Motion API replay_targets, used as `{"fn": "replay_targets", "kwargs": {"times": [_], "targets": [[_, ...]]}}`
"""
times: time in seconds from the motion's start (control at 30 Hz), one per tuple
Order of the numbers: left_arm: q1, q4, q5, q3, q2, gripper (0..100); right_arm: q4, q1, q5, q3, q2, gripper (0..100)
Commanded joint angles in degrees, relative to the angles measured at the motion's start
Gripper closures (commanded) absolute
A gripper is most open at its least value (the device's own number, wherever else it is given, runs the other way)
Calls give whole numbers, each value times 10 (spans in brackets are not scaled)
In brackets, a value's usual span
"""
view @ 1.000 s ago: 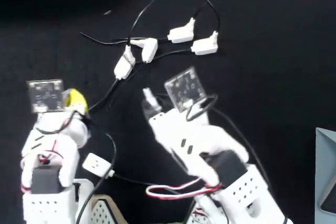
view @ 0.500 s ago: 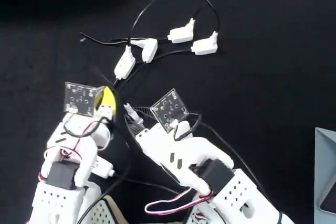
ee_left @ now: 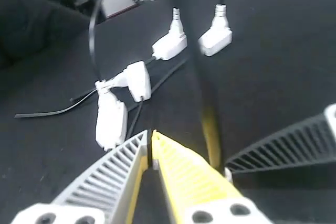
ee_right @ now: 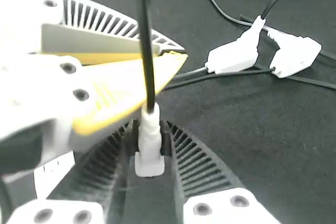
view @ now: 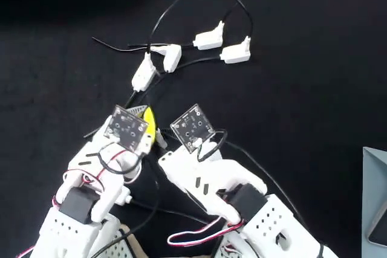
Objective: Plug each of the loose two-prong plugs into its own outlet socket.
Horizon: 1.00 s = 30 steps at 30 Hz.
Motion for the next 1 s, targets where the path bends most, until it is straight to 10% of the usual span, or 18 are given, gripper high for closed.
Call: {"fn": "replay_targets", "kwargs": {"times": [0.0,0.97], "targets": [[33,-9,-27,0,-5,967,3,-7,0,-4,-9,986],[57,75,-107,-52,-6,967,43,11,-4,-4,-14,986]]}}
